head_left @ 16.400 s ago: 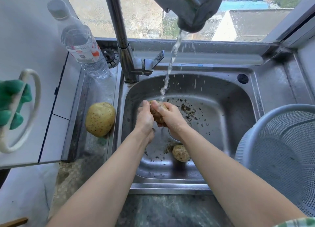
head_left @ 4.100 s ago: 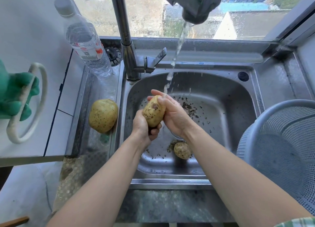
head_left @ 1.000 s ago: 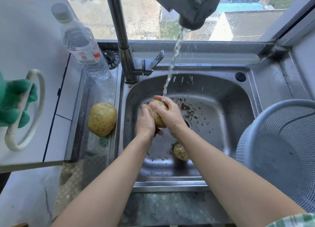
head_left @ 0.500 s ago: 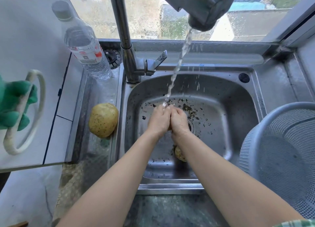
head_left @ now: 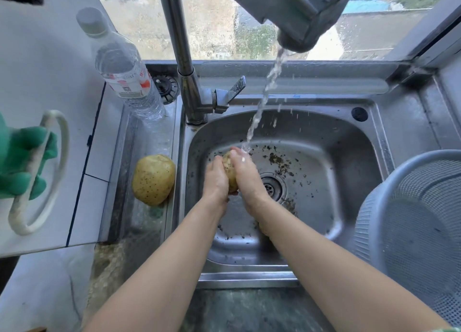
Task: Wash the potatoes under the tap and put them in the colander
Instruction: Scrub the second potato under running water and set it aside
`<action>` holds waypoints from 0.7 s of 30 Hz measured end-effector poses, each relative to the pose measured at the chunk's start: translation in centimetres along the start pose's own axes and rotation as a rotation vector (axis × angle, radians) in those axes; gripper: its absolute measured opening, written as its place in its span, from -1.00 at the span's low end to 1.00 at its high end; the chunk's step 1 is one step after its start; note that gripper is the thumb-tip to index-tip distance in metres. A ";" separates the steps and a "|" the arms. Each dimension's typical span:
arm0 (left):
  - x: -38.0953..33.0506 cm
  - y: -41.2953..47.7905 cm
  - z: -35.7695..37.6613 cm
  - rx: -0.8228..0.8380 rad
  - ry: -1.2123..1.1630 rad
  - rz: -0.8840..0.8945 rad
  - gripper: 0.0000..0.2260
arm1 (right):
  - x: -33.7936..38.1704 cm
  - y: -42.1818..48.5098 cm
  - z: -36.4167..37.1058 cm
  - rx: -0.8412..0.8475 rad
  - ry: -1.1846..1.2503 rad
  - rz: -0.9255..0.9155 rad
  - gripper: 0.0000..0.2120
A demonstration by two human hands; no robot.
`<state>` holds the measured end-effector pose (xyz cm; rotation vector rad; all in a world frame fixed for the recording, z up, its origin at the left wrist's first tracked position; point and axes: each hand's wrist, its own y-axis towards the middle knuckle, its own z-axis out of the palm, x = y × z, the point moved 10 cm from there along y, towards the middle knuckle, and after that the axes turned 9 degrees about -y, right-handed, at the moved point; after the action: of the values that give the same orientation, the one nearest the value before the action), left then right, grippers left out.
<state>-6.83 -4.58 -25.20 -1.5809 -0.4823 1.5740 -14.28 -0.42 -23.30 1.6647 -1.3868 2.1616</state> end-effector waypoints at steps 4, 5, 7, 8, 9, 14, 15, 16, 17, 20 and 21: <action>-1.8 -0.1 0.4 0.001 0.144 0.211 -0.79 | 0.6 0.3 -1.0 -0.135 -0.048 -0.070 -0.78; -2.0 -0.1 0.4 -0.008 0.175 0.242 -0.79 | 0.3 0.8 -1.4 -0.162 -0.011 -0.003 -0.80; -2.0 0.1 0.1 -0.040 0.163 0.238 -0.77 | -0.2 1.3 -1.1 -0.104 0.066 0.096 -0.82; -2.0 0.4 -0.2 -0.057 0.147 0.225 -0.75 | 0.0 1.2 -0.6 -0.036 0.093 0.090 -0.82; -2.0 0.6 -0.5 -0.067 0.141 0.212 -0.75 | 0.3 0.9 0.0 0.037 0.103 0.060 -0.75; -3.0 0.2 -0.2 -0.046 0.156 0.286 -0.76 | 0.5 0.6 0.2 0.066 0.047 -0.059 -0.64; -3.2 0.0 -0.1 -0.047 0.179 0.319 -0.76 | 0.5 1.1 -0.6 -0.013 0.074 -0.032 -0.75; -3.4 -0.4 0.0 -0.050 0.201 0.355 -0.76 | 0.3 1.4 -1.2 -0.077 0.127 0.019 -0.81; -3.6 -0.6 0.0 -0.060 0.218 0.382 -0.76 | 0.0 1.6 -1.5 -0.098 0.196 0.067 -0.77; -3.7 -0.6 -0.3 -0.091 0.170 0.353 -0.76 | 0.4 1.2 -0.6 0.064 0.315 0.021 -0.71; -3.5 -0.5 -0.3 -0.085 0.137 0.307 -0.76 | 0.7 0.6 -0.2 0.138 0.305 -0.030 -0.68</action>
<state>-6.91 -7.04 -22.71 -1.8836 -0.2425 1.6719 -15.07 -0.96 -23.10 1.3087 -1.1463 2.4167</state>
